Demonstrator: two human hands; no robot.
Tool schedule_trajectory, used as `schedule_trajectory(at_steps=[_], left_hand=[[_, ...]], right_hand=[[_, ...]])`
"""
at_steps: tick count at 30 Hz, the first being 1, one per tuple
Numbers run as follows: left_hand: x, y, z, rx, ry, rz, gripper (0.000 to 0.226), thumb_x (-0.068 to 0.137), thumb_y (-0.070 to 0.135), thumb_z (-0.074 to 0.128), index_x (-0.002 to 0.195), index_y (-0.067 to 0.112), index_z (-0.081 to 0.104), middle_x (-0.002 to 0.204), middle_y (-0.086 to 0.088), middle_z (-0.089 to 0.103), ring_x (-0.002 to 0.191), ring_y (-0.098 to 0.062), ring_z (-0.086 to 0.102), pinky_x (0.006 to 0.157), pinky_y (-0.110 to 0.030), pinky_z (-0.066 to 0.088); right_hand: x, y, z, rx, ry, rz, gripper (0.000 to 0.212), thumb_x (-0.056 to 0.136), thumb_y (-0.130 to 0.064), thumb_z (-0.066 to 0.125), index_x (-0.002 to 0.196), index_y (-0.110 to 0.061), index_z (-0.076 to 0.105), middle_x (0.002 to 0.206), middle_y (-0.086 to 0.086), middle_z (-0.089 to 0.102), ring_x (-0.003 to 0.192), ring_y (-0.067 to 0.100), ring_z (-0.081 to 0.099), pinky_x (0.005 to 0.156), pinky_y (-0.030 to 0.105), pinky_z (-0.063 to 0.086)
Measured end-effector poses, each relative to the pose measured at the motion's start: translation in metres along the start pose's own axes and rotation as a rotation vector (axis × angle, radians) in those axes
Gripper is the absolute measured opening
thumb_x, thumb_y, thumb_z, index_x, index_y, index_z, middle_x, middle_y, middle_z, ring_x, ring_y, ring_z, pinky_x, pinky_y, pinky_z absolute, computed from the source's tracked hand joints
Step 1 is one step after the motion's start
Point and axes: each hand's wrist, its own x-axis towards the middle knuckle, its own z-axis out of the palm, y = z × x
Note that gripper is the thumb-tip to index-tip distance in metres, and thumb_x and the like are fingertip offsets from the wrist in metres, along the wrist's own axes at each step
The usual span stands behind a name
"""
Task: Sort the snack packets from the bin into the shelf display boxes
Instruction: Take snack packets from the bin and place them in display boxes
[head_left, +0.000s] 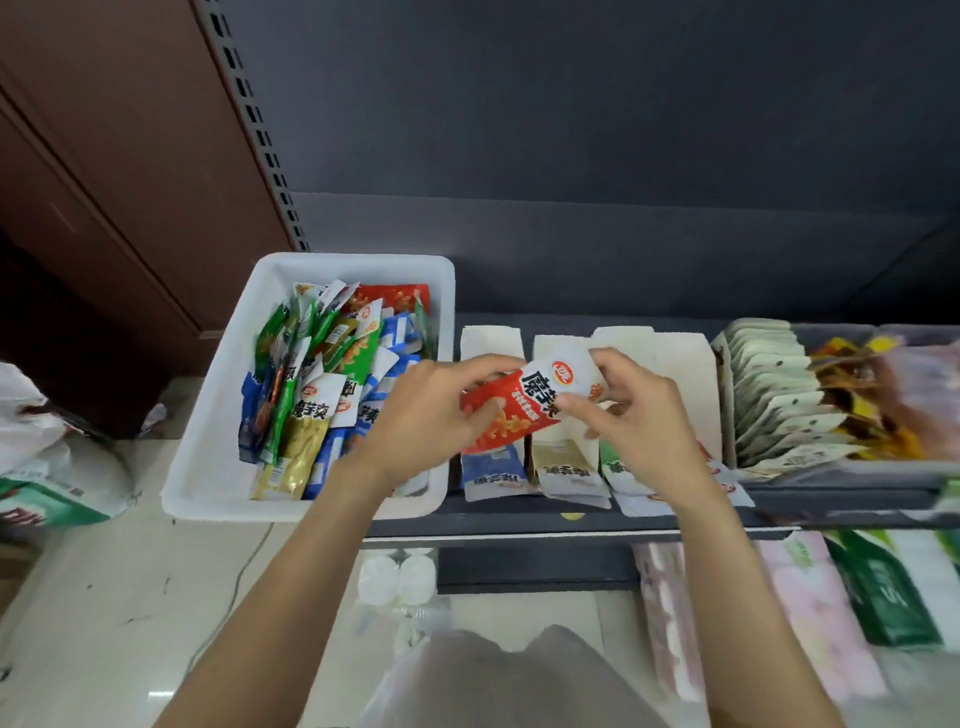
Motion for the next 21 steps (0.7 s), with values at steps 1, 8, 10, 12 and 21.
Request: schedule_trajectory(at_steps=[1,8,10,12,21], left_hand=[[0.007,0.004,0.014,0.056,0.09,0.087,0.03,0.084,0.028,0.061,0.114,0.027,0.065,0.1,0.006,0.072,0.085,-0.01,0.068,0.071,-0.035,0.058],[0.047,0.058,0.128,-0.065,0.266,0.132,0.018,0.088,0.026,0.061,0.104,0.022,0.068,0.103,0.009,0.069,0.097,-0.009,0.061,0.083,-0.021,0.047],[0.058,0.065,0.15,-0.077,0.136,0.117,0.02,0.091,0.026,0.058,0.109,0.023,0.066,0.111,0.007,0.067,0.103,-0.011,0.059,0.088,-0.025,0.046],[0.064,0.069,0.17,-0.057,-0.031,0.103,0.023,0.096,0.03,0.051,0.115,0.024,0.063,0.119,0.007,0.064,0.108,-0.011,0.057,0.09,-0.026,0.044],[0.064,0.058,0.201,0.25,-0.261,0.088,0.028,0.096,0.034,0.05,0.119,0.027,0.063,0.119,0.005,0.065,0.105,-0.016,0.059,0.086,-0.028,0.044]], right_hand=[[-0.007,0.006,-0.011,-0.051,0.061,-0.034,0.021,0.082,-0.024,0.07,0.097,-0.035,0.059,0.088,-0.02,0.067,0.078,0.005,0.063,0.06,0.03,0.056],[-0.065,0.054,-0.087,-0.519,0.74,-0.219,0.011,0.085,-0.006,0.07,0.096,-0.005,0.073,0.09,0.0,0.071,0.076,0.005,0.062,0.072,0.01,0.046],[-0.079,0.073,-0.097,-0.6,0.838,-0.206,0.01,0.085,-0.002,0.069,0.094,-0.003,0.073,0.088,0.006,0.072,0.073,0.008,0.061,0.07,0.014,0.045],[-0.087,0.094,-0.1,-0.655,0.852,-0.199,0.013,0.084,0.001,0.069,0.094,-0.005,0.073,0.089,0.006,0.073,0.075,0.007,0.061,0.071,0.011,0.042],[-0.066,0.158,-0.082,-0.8,0.414,-0.135,0.036,0.075,0.002,0.059,0.102,-0.017,0.073,0.101,-0.001,0.073,0.091,0.018,0.069,0.071,0.026,0.055]])
